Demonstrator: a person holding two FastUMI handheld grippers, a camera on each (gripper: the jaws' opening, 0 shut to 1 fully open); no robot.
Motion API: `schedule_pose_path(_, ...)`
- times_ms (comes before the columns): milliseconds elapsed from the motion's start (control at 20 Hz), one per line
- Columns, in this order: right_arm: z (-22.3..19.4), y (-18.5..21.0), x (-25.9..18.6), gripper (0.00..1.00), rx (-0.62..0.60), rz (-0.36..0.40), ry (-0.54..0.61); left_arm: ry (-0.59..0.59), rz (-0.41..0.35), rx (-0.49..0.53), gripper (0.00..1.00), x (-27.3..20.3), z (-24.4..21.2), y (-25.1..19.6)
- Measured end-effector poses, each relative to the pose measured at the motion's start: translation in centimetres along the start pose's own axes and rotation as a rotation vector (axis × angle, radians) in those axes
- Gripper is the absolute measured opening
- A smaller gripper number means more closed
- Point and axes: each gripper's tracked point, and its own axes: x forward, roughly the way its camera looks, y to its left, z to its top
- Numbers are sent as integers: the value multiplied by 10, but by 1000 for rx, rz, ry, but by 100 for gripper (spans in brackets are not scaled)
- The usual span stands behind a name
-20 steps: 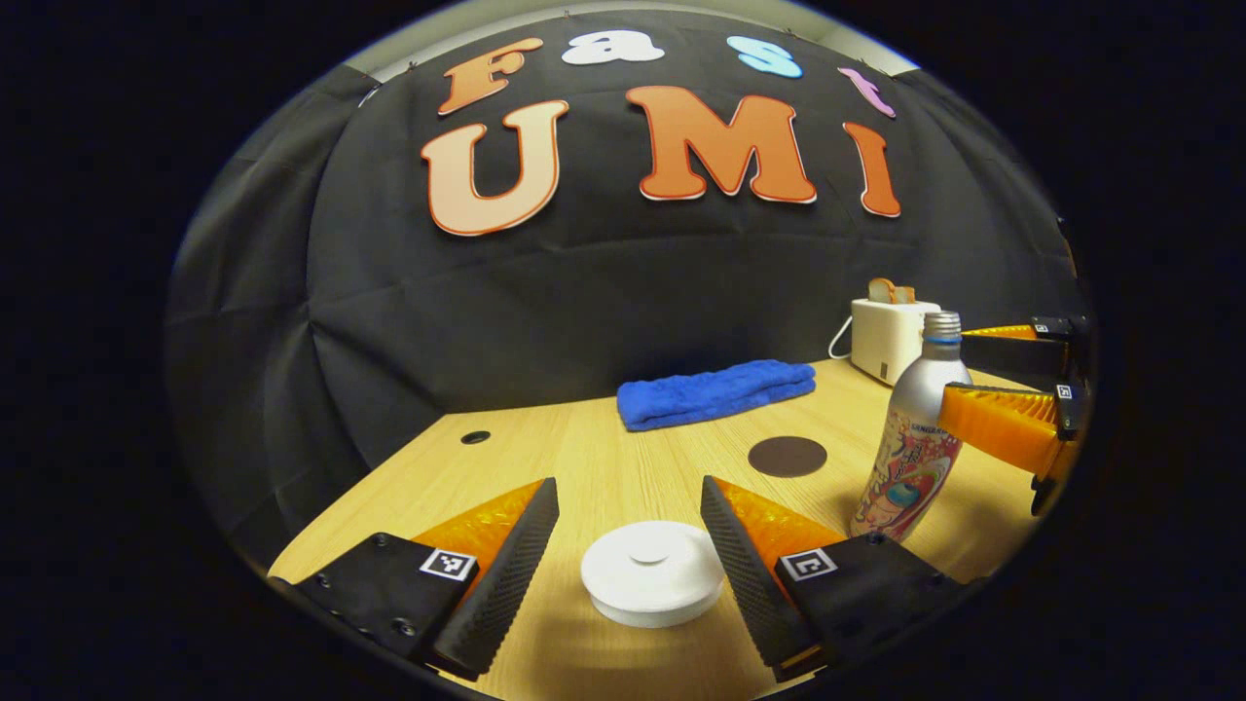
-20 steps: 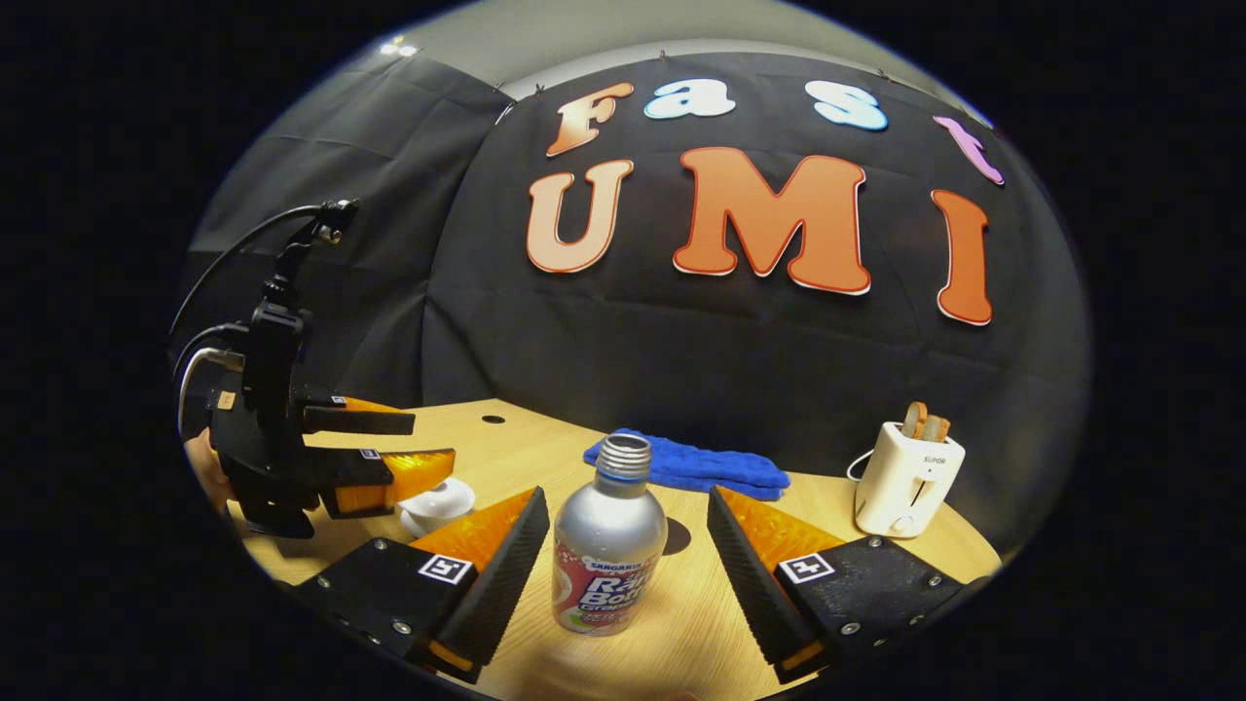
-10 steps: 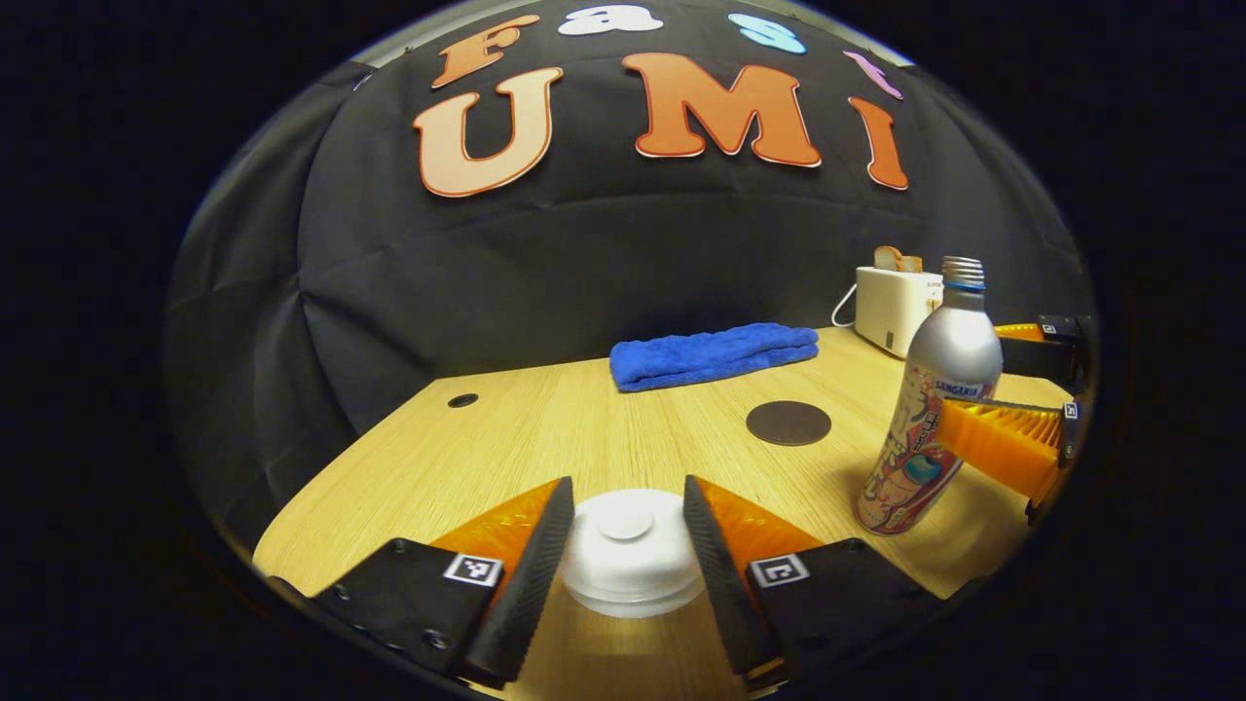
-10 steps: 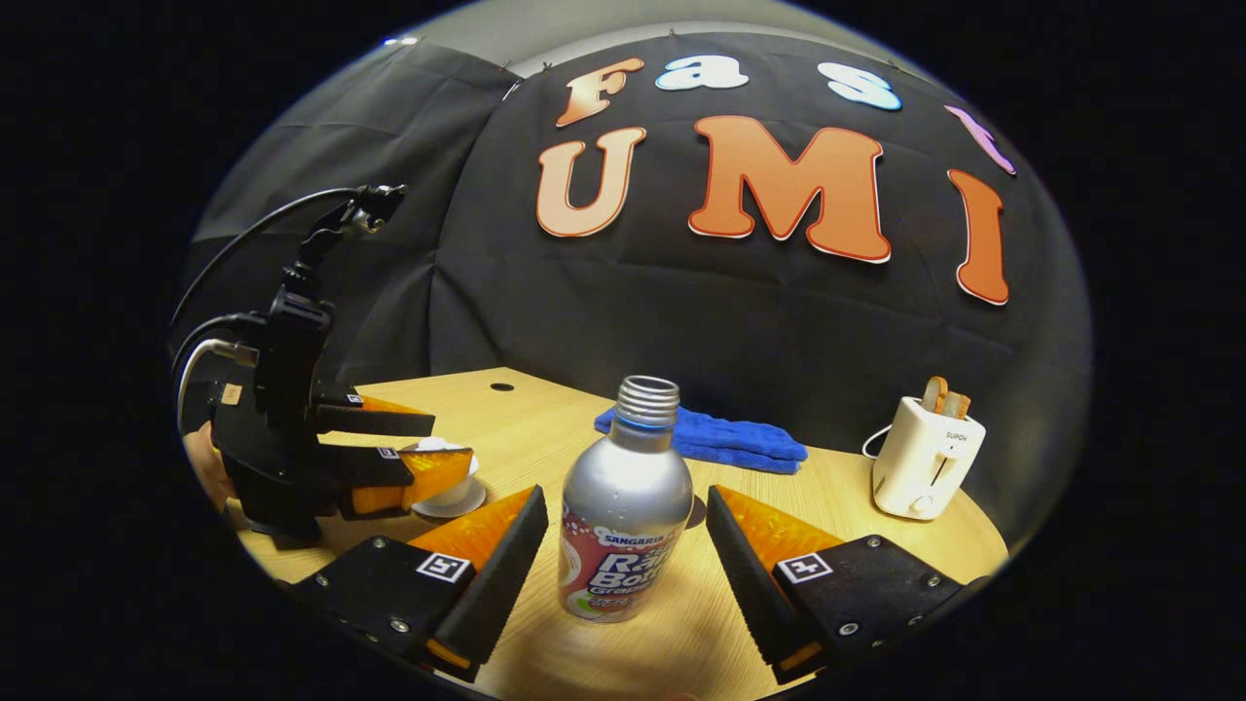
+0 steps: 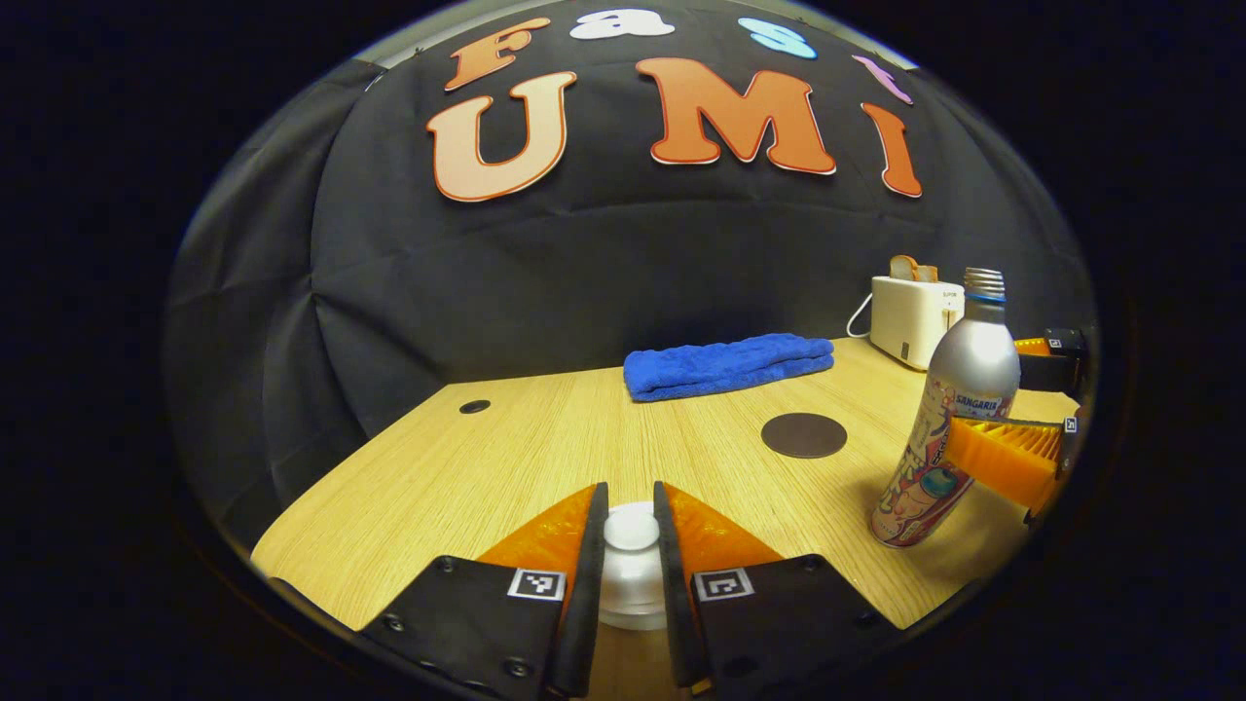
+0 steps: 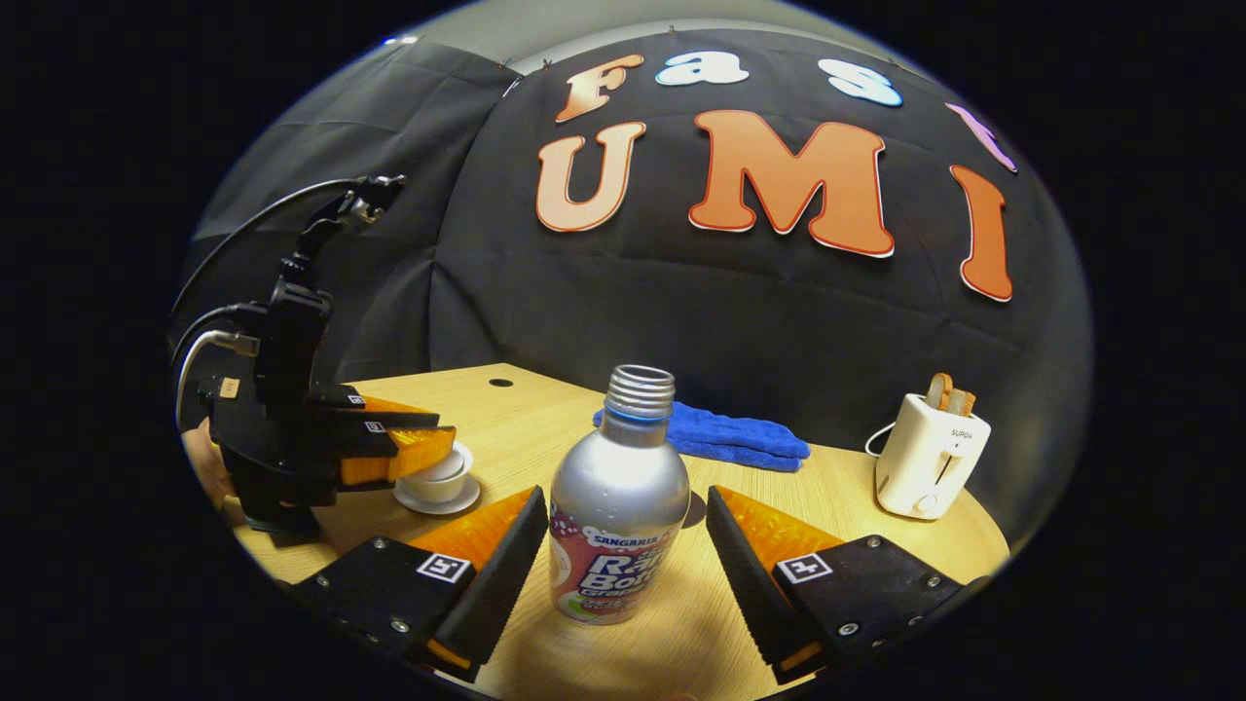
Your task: Open the teacup lid with one hand, grasp the water bottle and pour water into the teacup with the other hand; after pouring, place the water bottle on the coaster and then close the teacup lid.
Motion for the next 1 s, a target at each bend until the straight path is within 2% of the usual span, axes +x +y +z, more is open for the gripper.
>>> schedule_pose_path(200,-4,0,3,98,-6,7,14,-38,-7,-16,34,0,7,-2)
schedule_pose_path(250,-6,1,4,99,-7,9,22,-50,-2,-18,29,0,10,1)
schedule_pose_path(300,-8,1,6,98,-7,11,30,-61,3,-19,34,-1,13,1)
schedule_pose_path(400,-15,3,9,98,-2,21,52,-80,14,-19,34,-3,18,4)
schedule_pose_path(600,-33,10,14,92,7,48,121,-108,47,-31,34,-6,25,17)
schedule_pose_path(650,-37,11,15,87,7,51,137,-113,54,-34,34,-7,26,21)
schedule_pose_path(800,-33,14,19,84,21,61,147,-128,67,-42,34,-12,30,29)
schedule_pose_path(850,-31,15,20,82,17,67,154,-128,68,-50,29,-13,30,31)
schedule_pose_path(900,-29,17,22,82,5,68,159,-125,69,-56,34,-13,30,35)
schedule_pose_path(1000,-23,14,23,81,-44,58,159,-128,87,-69,34,-13,31,46)
